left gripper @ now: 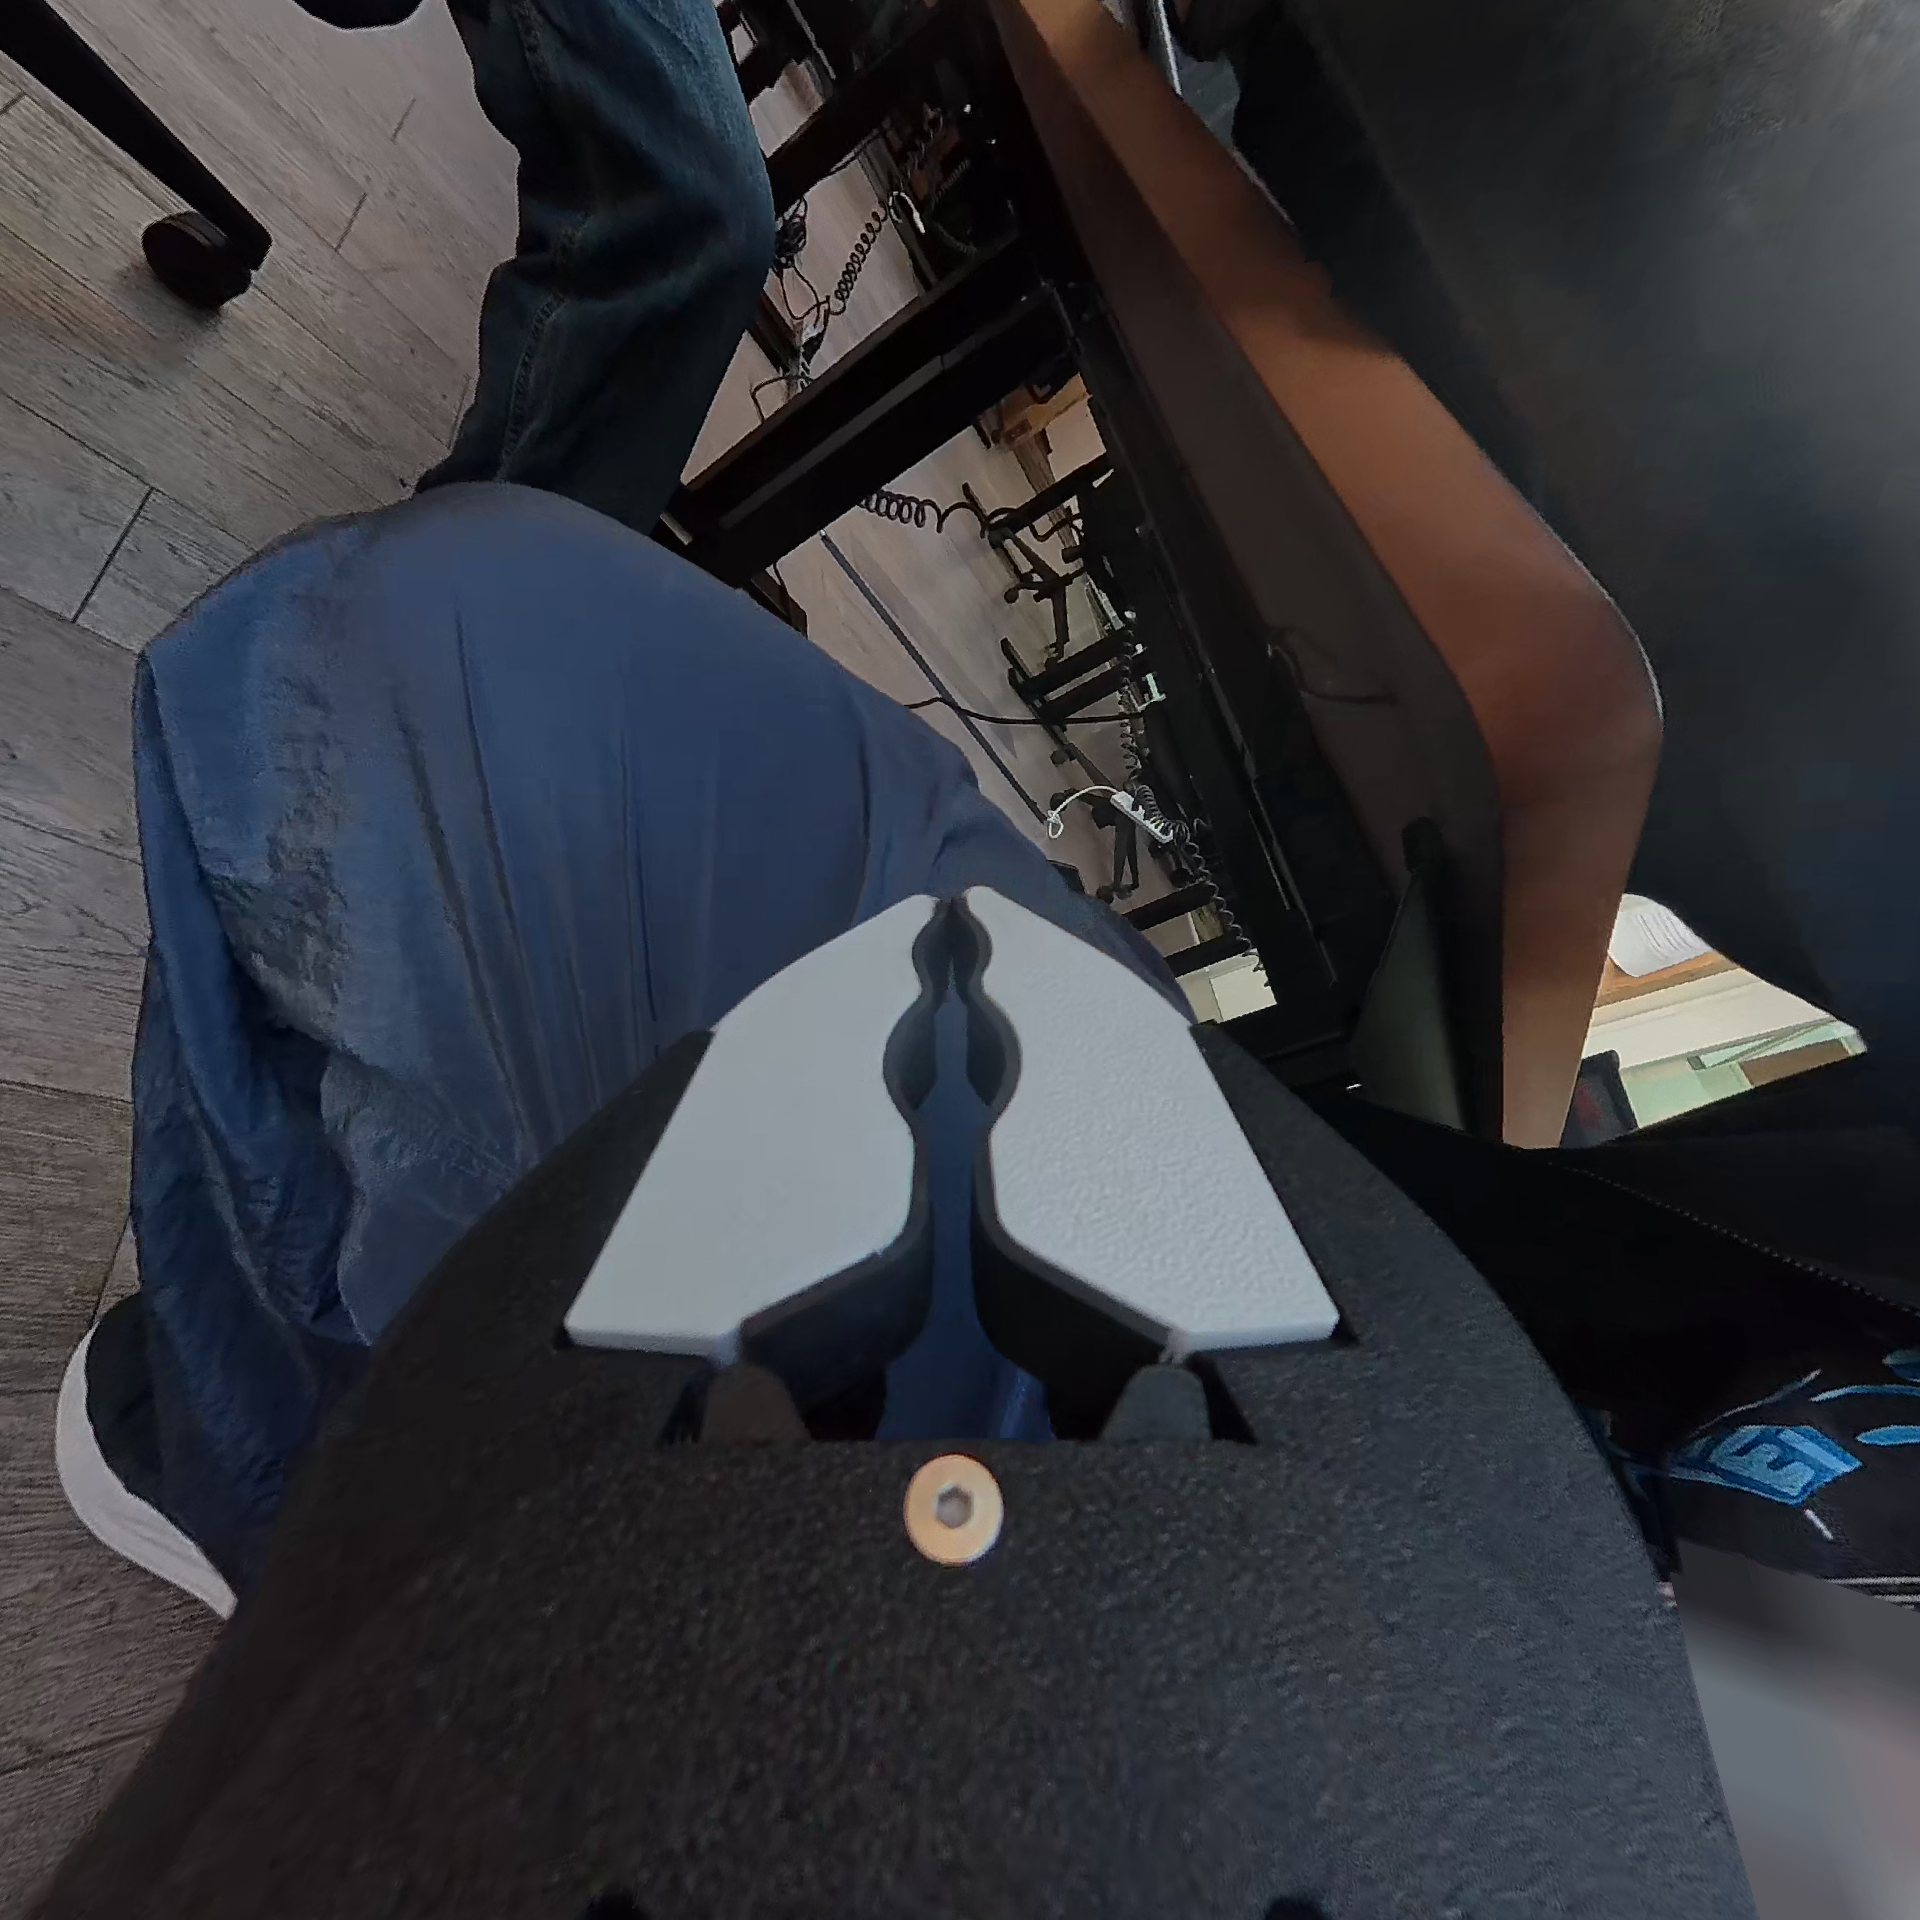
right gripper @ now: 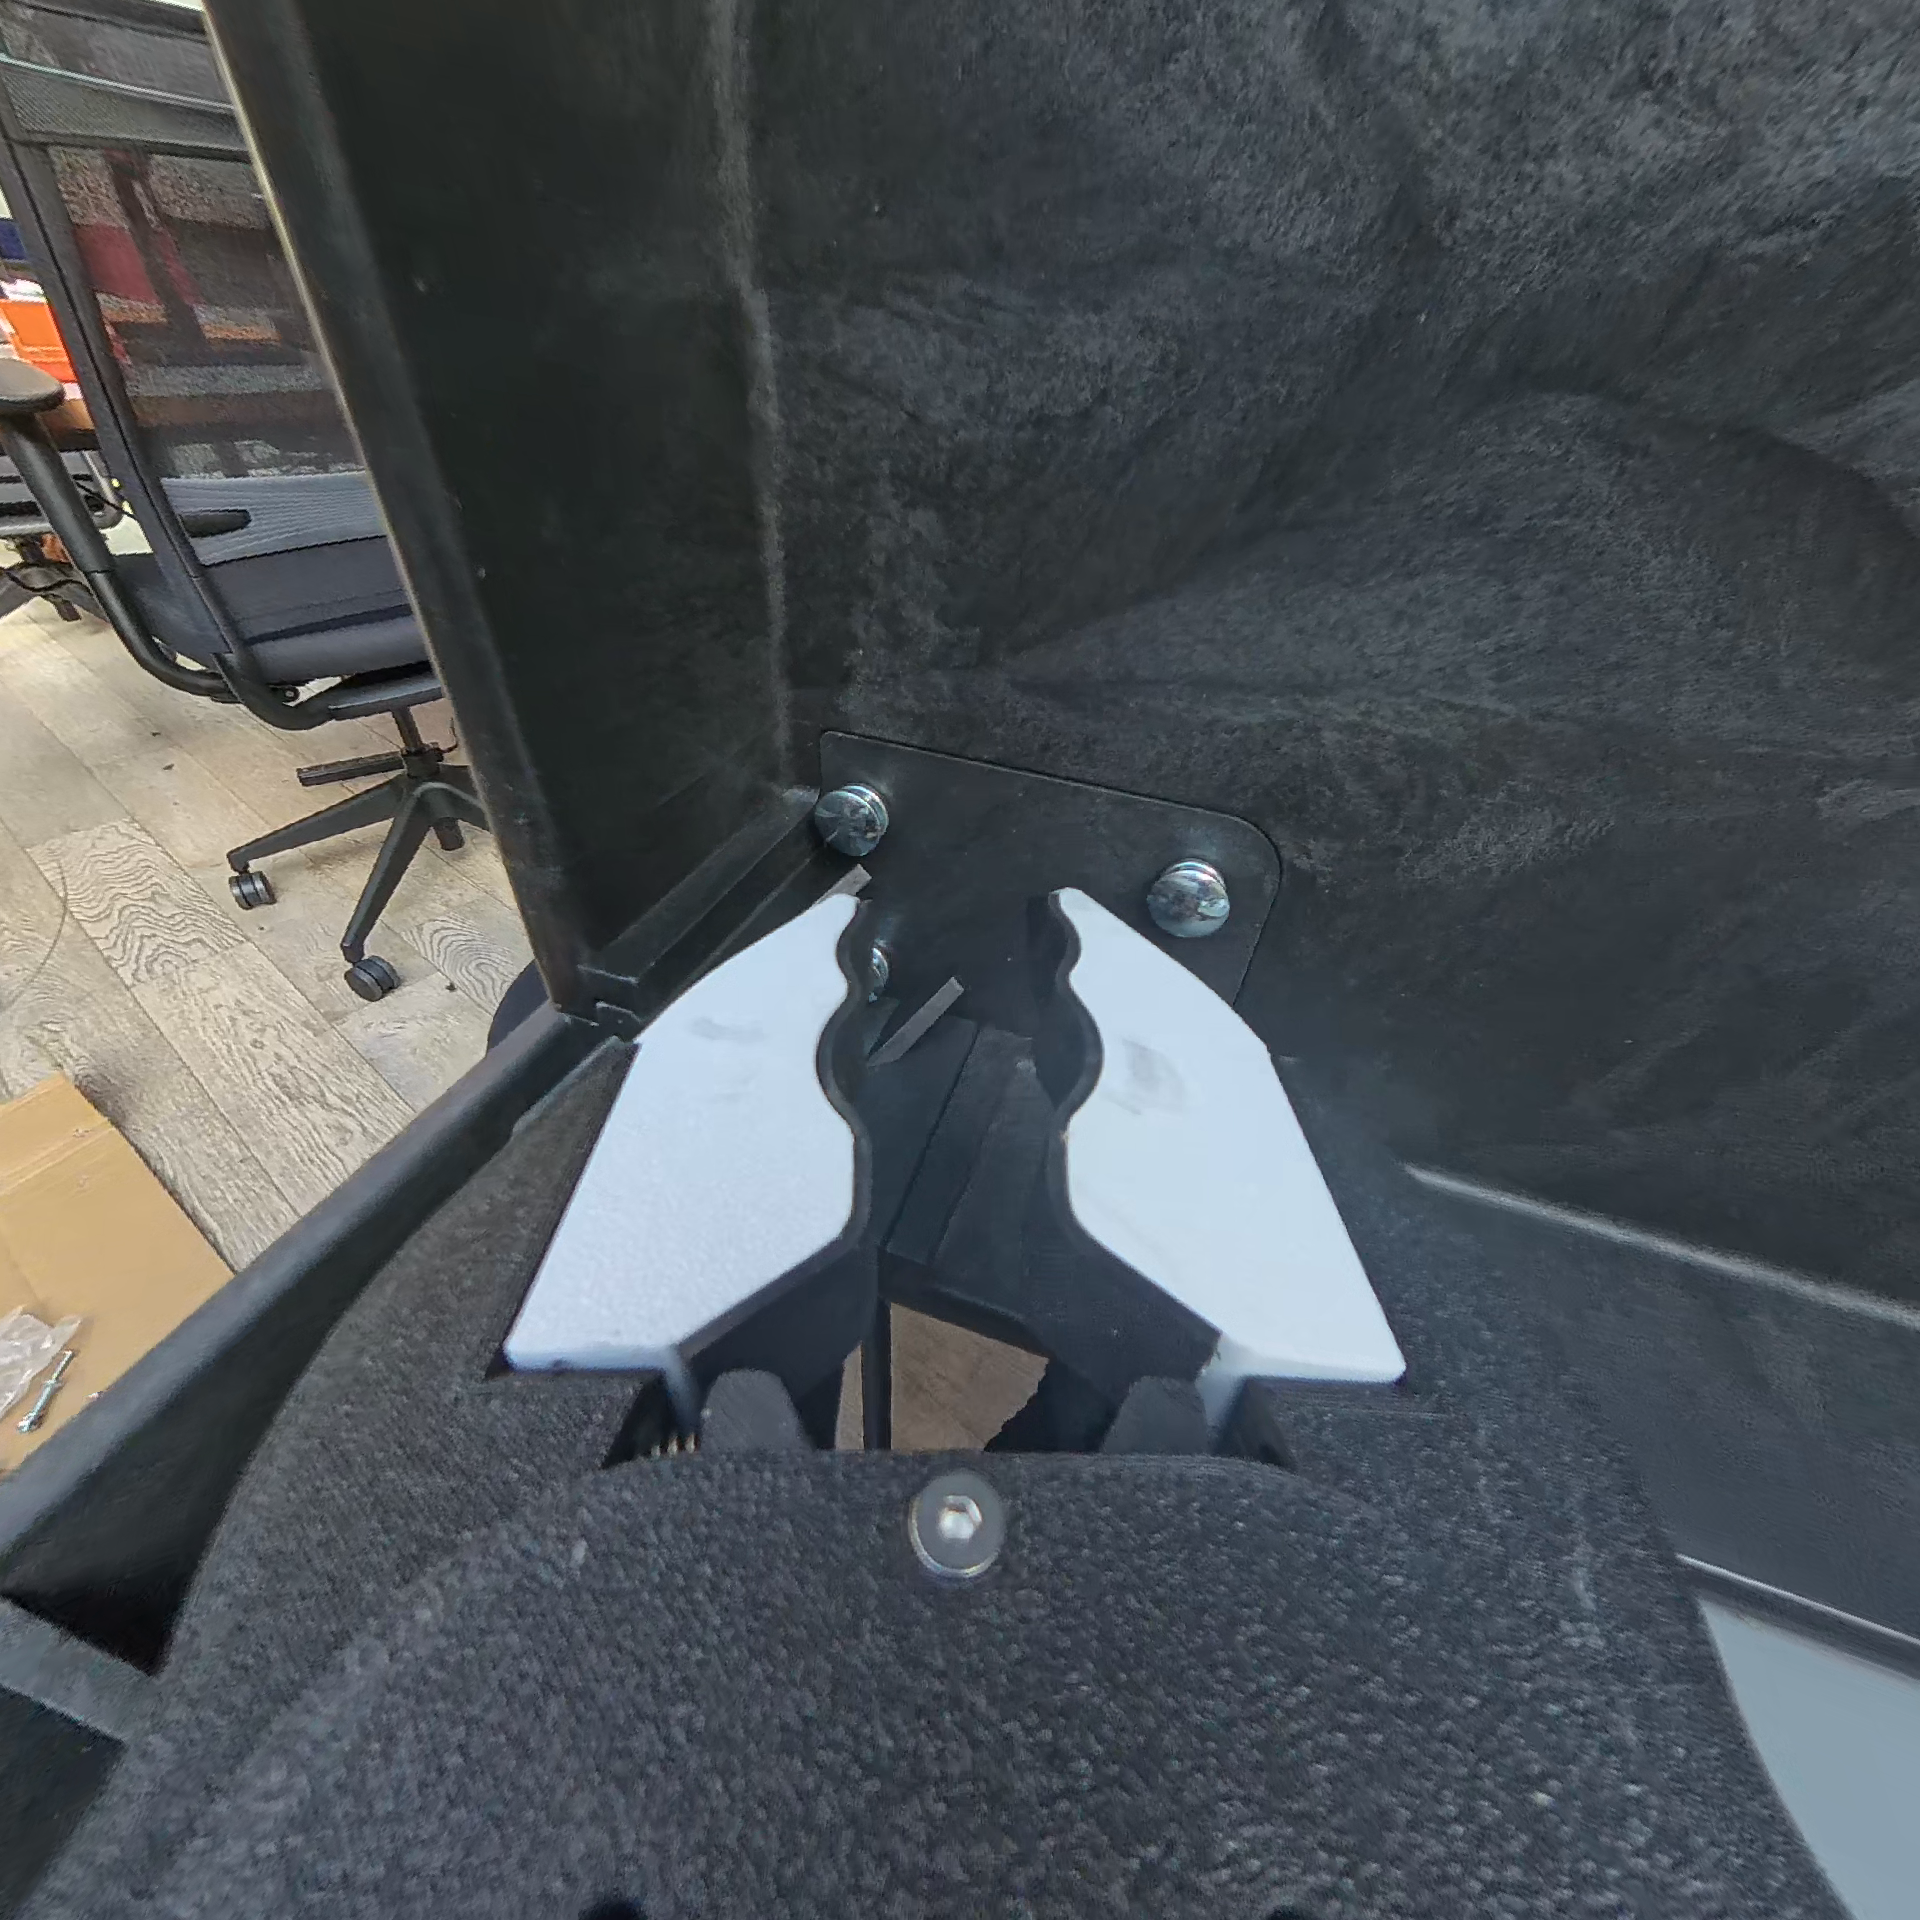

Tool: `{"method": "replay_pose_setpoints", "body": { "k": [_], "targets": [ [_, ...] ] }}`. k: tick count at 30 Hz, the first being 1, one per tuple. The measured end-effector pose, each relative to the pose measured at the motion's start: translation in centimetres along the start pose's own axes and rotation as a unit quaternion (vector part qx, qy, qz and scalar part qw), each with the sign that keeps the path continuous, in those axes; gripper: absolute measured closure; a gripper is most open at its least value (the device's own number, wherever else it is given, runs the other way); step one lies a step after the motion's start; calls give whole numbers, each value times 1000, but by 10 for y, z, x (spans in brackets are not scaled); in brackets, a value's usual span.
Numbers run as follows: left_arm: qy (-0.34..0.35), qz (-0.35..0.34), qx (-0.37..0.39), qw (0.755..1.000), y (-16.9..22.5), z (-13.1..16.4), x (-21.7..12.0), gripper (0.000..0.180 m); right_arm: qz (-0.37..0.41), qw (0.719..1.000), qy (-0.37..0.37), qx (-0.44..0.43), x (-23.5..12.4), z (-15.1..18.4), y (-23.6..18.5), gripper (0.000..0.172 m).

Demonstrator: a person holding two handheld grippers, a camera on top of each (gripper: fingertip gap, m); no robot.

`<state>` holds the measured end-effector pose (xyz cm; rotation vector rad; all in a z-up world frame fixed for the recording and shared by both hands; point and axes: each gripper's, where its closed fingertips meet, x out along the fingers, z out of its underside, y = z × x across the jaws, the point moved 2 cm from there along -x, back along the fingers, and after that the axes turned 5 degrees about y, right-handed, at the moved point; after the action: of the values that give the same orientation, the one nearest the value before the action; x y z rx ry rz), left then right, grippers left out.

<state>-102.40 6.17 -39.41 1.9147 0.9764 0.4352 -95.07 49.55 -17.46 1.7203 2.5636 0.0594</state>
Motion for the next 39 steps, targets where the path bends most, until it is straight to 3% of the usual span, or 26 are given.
{"method": "replay_pose_setpoints", "body": {
  "k": [14, 24, 33, 39],
  "targets": [
    [-5, -54, 22, 998, -5, 17, -22, 180, -7, 999, 21, 24, -3, -6, -2, 142],
    [-13, -29, 9, 999, 8, 26, 12, 180, -8, 999, 29, 19, -8, -8, -2, 142],
    [-62, 3, 12, 998, 18, 42, 56, 180, -27, 999, 16, 23, 2, -2, -5, 143],
    [-76, 5, 15, 997, 13, 44, 61, 180, 9, 999, -23, 39, 11, 11, 10, 137]
  ]
}}
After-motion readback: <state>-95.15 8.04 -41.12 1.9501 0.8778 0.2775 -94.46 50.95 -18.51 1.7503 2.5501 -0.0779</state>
